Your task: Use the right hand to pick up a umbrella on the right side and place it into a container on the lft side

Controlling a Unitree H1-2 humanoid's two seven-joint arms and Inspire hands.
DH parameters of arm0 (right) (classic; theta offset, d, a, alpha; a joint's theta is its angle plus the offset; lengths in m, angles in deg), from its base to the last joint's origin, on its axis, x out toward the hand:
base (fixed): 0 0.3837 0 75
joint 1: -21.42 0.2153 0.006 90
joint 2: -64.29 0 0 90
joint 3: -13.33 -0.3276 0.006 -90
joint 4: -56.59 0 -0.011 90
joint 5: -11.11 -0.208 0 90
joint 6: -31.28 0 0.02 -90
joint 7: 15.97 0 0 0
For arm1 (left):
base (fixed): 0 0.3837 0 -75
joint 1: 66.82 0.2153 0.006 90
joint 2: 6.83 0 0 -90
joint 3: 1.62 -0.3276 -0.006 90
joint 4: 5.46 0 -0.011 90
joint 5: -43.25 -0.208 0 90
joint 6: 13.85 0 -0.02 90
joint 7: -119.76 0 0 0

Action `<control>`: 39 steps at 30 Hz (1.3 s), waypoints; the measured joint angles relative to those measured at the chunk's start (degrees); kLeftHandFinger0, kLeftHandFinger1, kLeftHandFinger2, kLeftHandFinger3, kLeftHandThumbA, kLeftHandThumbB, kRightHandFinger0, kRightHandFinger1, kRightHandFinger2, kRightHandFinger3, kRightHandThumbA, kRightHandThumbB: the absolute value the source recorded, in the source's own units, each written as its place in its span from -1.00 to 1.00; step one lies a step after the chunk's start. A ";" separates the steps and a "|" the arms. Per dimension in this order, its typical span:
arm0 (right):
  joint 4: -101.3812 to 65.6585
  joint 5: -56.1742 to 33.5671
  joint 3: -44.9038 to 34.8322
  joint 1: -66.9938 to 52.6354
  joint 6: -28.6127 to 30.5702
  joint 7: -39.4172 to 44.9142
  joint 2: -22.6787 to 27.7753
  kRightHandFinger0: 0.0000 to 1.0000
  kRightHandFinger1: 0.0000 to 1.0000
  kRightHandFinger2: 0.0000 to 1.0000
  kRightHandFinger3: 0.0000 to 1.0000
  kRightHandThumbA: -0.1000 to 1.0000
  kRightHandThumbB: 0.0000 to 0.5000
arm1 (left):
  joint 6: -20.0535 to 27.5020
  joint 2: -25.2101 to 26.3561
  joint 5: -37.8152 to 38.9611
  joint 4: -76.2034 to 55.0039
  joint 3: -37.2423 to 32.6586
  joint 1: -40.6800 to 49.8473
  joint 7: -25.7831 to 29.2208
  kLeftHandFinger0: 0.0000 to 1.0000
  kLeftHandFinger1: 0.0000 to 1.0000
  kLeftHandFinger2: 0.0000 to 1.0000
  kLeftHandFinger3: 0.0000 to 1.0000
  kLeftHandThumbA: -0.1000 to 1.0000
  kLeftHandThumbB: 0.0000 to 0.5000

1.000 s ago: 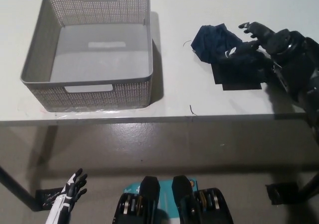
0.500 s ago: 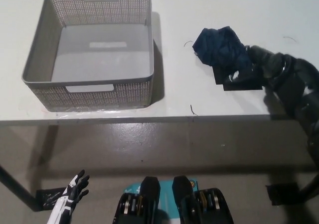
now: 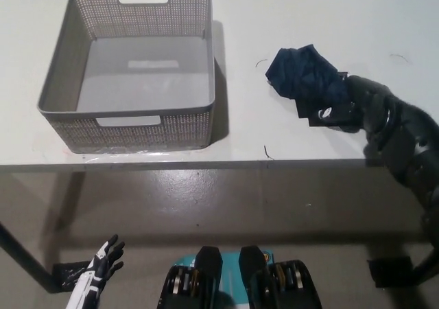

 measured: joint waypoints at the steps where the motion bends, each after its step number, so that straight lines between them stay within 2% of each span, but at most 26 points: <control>1: -0.10 0.08 -0.08 -0.44 0.50 -2.29 0.06 -0.94 -0.78 -0.40 0.31 -1.00 0.03 | 0.00 0.00 0.00 0.03 0.00 0.01 0.00 1.00 1.00 1.00 1.00 1.00 -0.27; 4: -0.17 0.18 -0.67 -1.12 2.03 -7.43 0.18 -1.00 -0.81 -0.57 0.08 -1.00 0.26 | 0.01 -0.01 -0.01 0.03 0.00 0.05 0.01 1.00 1.00 1.00 1.00 1.00 -0.26; 5: -0.17 0.18 -0.92 -1.32 2.46 -8.62 0.17 -1.00 -0.90 -0.65 -0.13 -1.00 0.16 | 0.01 -0.01 -0.02 0.03 0.00 0.05 0.01 1.00 1.00 1.00 1.00 1.00 -0.26; 6: -0.16 0.17 -1.45 -1.75 3.46 -11.00 0.16 -1.00 -1.00 -0.82 -0.35 -1.00 -0.09 | 0.05 -0.03 -0.03 0.03 -0.01 0.04 0.01 1.00 1.00 1.00 1.00 1.00 -0.26; 7: -0.15 0.18 -1.88 -2.15 4.35 -12.94 0.15 -1.00 -1.00 -0.90 -0.41 -1.00 -0.29 | 0.15 -0.03 -0.05 0.01 -0.01 0.04 0.01 1.00 1.00 1.00 1.00 1.00 -0.25; 8: -0.14 0.18 -2.10 -2.37 5.07 -14.48 0.15 -1.00 -0.95 -0.79 -0.36 -1.00 -0.34 | 0.18 -0.03 -0.06 0.00 -0.01 0.08 0.01 1.00 1.00 1.00 1.00 1.00 -0.25; 9: -0.10 0.18 -2.42 -2.57 5.97 -16.08 0.11 -1.00 -0.95 -0.65 -0.37 -1.00 -0.25 | 0.21 -0.03 -0.05 0.00 0.00 0.13 0.01 1.00 1.00 1.00 1.00 1.00 -0.25; 10: -0.04 0.19 -2.68 -2.61 6.88 -17.56 -0.02 -1.00 -0.96 -0.40 -0.22 -1.00 -0.32 | 0.22 -0.03 -0.05 0.01 0.00 0.18 0.01 1.00 1.00 1.00 1.00 1.00 -0.25; 12: 0.09 0.18 -3.19 -2.67 8.37 -19.69 -0.38 -1.00 -0.84 0.33 0.44 -1.00 -0.39 | 0.25 -0.03 -0.06 0.01 0.01 0.27 0.01 1.00 1.00 1.00 1.00 1.00 -0.25; 13: 0.14 0.18 -3.52 -2.64 9.00 -20.73 -0.72 -1.00 -0.70 0.56 0.62 -1.00 -0.46 | 0.25 -0.03 -0.06 0.01 0.00 0.34 0.01 1.00 1.00 1.00 1.00 1.00 -0.23; 15: 0.26 0.11 -4.13 -2.41 9.83 -21.73 -1.26 -1.00 -0.49 0.69 0.64 -1.00 -0.49 | 0.25 -0.02 -0.08 0.01 -0.01 0.47 0.00 1.00 1.00 1.00 1.00 1.00 -0.21; 16: 0.25 0.06 -4.35 -2.27 10.27 -22.09 -1.61 -1.00 -0.50 0.66 0.57 -1.00 -0.38 | 0.25 -0.02 -0.12 0.00 -0.02 0.52 0.00 1.00 1.00 1.00 1.00 1.00 -0.22; 19: 0.24 0.26 -4.37 -1.32 11.44 -22.74 -2.48 -1.00 -0.64 0.37 0.39 -1.00 -0.40 | 0.25 -0.02 -0.17 0.00 -0.01 0.52 0.01 1.00 1.00 1.00 1.00 1.00 -0.26; 20: 0.19 0.37 -4.35 -0.73 11.77 -22.76 -2.70 -1.00 -0.67 0.29 0.07 -1.00 -0.34 | 0.25 -0.02 -0.17 0.00 -0.01 0.49 0.01 1.00 1.00 1.00 1.00 1.00 -0.26; 21: 0.09 0.51 -4.33 0.25 11.95 -22.76 -3.04 -1.00 -0.68 0.30 -0.10 -1.00 -0.20 | 0.25 -0.02 -0.17 0.00 0.03 0.51 0.01 1.00 1.00 1.00 1.00 1.00 -0.26; 22: 0.05 0.60 -4.31 0.75 12.02 -22.75 -3.21 -1.00 -0.69 0.38 -0.10 -1.00 -0.16 | 0.24 -0.02 -0.17 0.00 0.04 0.55 0.01 1.00 1.00 1.00 1.00 1.00 -0.25; 23: -0.19 0.81 -4.27 1.67 12.15 -22.75 -3.50 -1.00 -0.65 0.50 0.02 -1.00 -0.17 | 0.24 -0.02 -0.17 0.01 0.04 0.62 0.01 1.00 1.00 1.00 1.00 1.00 -0.24; 27: -1.49 1.51 -4.08 4.78 12.45 -22.75 -4.53 -1.00 -0.79 0.13 0.10 -1.00 -0.18 | 0.24 -0.02 -0.19 0.01 0.05 0.85 0.01 1.00 1.00 1.00 1.00 1.00 -0.29; 28: -2.54 1.83 -3.94 5.89 12.51 -22.73 -4.93 -1.00 -0.98 -0.29 -0.31 -1.00 -0.16 | 0.24 -0.02 -0.19 0.01 0.05 0.90 0.01 1.00 1.00 1.00 1.00 1.00 -0.29; 31: -6.05 2.44 -3.67 8.10 12.53 -22.53 -6.14 -1.00 -1.00 -0.74 -0.90 -1.00 -0.12 | 0.25 -0.02 -0.19 0.00 0.04 0.93 0.00 1.00 1.00 1.00 1.00 1.00 -0.28; 32: -7.15 2.55 -3.61 8.65 12.53 -22.45 -6.55 -1.00 -1.00 -0.62 -0.89 -1.00 -0.16 | 0.25 -0.02 -0.19 0.00 0.04 0.94 0.00 1.00 1.00 1.00 1.00 1.00 -0.27; 33: -8.14 2.68 -3.56 9.24 12.53 -22.38 -6.99 -1.00 -1.00 -0.33 -0.82 -1.00 -0.27 | 0.25 -0.02 -0.20 0.00 0.04 0.94 0.00 1.00 1.00 1.00 1.00 1.00 -0.27; 34: -10.00 2.96 -3.42 10.28 12.53 -22.27 -8.01 -1.00 -0.96 0.07 -0.59 -1.00 -0.30 | 0.25 -0.02 -0.21 -0.03 0.04 0.96 0.00 1.00 1.00 1.00 1.00 1.00 -0.15; 35: -11.12 3.15 -3.38 10.87 12.52 -22.19 -8.52 -1.00 -0.90 0.30 -0.37 -1.00 -0.24 | 0.25 -0.02 -0.21 -0.07 0.04 0.99 0.00 1.00 1.00 1.00 1.00 1.00 -0.13; 37: -13.72 3.76 -3.16 12.55 12.48 -22.04 -10.62 -1.00 -0.86 0.37 -0.06 -1.00 -0.21 | 0.25 -0.02 -0.21 -0.23 0.03 1.16 0.00 1.00 1.00 1.00 1.00 1.00 -0.13; 39: -15.18 4.18 -2.99 14.30 12.47 -21.93 -12.72 -1.00 -0.88 0.37 0.02 -1.00 -0.30 | 0.25 -0.02 -0.20 -0.45 -0.02 1.29 -0.02 1.00 1.00 1.00 1.00 1.00 -0.22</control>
